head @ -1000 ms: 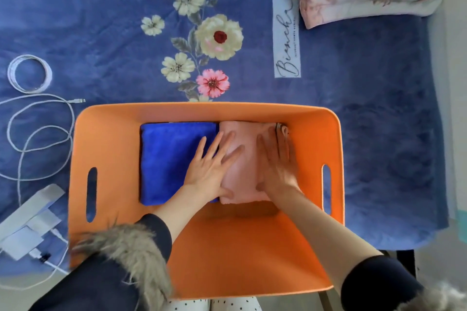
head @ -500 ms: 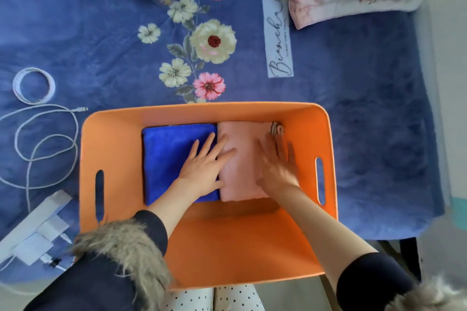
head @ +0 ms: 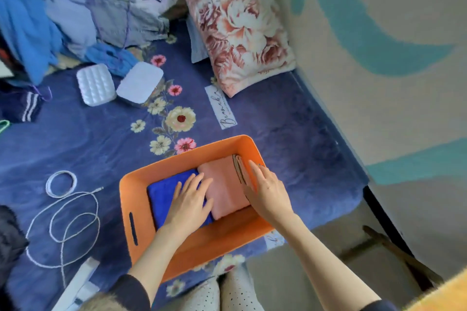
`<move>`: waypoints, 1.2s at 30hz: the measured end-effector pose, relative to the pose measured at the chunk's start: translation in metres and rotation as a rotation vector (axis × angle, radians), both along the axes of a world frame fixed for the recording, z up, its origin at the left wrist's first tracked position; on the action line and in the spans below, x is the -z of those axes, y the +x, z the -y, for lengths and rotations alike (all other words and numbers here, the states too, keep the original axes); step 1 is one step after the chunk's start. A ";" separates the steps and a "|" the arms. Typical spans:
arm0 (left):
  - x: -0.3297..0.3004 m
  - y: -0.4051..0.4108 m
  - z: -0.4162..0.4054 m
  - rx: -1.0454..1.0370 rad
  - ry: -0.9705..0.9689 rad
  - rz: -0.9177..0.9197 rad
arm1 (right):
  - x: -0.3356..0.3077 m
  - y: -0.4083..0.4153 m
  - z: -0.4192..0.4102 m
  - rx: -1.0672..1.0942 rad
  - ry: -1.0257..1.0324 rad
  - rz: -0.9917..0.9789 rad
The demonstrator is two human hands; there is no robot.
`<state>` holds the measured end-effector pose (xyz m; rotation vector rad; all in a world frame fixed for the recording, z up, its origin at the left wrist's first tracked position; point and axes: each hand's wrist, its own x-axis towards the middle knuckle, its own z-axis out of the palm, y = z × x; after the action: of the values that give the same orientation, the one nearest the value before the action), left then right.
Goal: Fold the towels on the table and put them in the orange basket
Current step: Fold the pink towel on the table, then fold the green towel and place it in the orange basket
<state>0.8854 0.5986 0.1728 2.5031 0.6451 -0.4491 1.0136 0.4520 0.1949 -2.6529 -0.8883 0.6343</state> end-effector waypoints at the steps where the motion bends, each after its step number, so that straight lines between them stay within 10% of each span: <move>1: -0.008 -0.002 0.004 0.024 0.000 0.022 | -0.010 -0.006 0.010 0.044 0.016 0.024; 21: -0.082 -0.061 0.216 1.260 0.096 0.289 | -0.062 -0.320 0.248 1.224 -0.186 0.145; 36: -0.128 -0.377 0.421 2.189 -0.227 0.492 | -0.099 -0.729 0.283 2.078 -0.383 0.189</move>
<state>0.5083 0.1781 0.3004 1.8175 -2.2891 -0.4014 0.2846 0.1693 0.2941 -2.2305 1.9591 -0.0965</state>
